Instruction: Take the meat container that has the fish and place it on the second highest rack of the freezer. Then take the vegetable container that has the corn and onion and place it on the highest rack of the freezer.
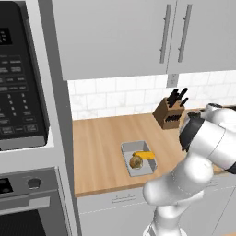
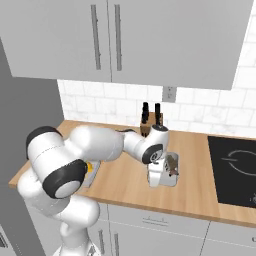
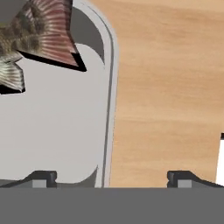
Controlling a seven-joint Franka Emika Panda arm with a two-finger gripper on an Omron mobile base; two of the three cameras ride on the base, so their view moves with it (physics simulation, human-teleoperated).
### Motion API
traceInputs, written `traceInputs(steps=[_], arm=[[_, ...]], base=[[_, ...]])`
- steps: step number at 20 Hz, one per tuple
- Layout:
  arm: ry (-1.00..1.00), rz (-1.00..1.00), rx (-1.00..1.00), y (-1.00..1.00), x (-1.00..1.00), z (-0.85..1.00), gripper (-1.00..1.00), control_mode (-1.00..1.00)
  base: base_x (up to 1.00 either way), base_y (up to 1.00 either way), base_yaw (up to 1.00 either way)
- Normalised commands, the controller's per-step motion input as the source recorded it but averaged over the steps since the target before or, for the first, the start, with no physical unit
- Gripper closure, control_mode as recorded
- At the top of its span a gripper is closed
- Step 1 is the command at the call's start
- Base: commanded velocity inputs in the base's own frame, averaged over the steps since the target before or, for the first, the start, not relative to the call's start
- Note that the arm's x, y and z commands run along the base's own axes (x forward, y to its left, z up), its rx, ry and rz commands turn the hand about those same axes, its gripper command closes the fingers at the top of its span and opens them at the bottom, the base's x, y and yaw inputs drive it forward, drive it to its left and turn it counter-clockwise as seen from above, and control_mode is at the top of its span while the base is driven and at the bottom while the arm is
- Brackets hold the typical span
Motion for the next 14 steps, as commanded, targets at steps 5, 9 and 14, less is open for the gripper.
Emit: traceInputs(steps=[5, 9, 14], arm=[[0.11, -0.02, 0.00, -0.01, 0.35, -0.31, -1.00, -1.00], [0.08, -0.03, 0.01, -0.02, 0.01, -0.33, -1.00, -1.00], [0.03, -0.04, 0.01, 0.00, 0.00, -0.18, 1.00, -1.00]], base=[[0.00, 0.00, 0.00], [0.00, 0.00, 0.00], [0.00, 0.00, 0.00]])
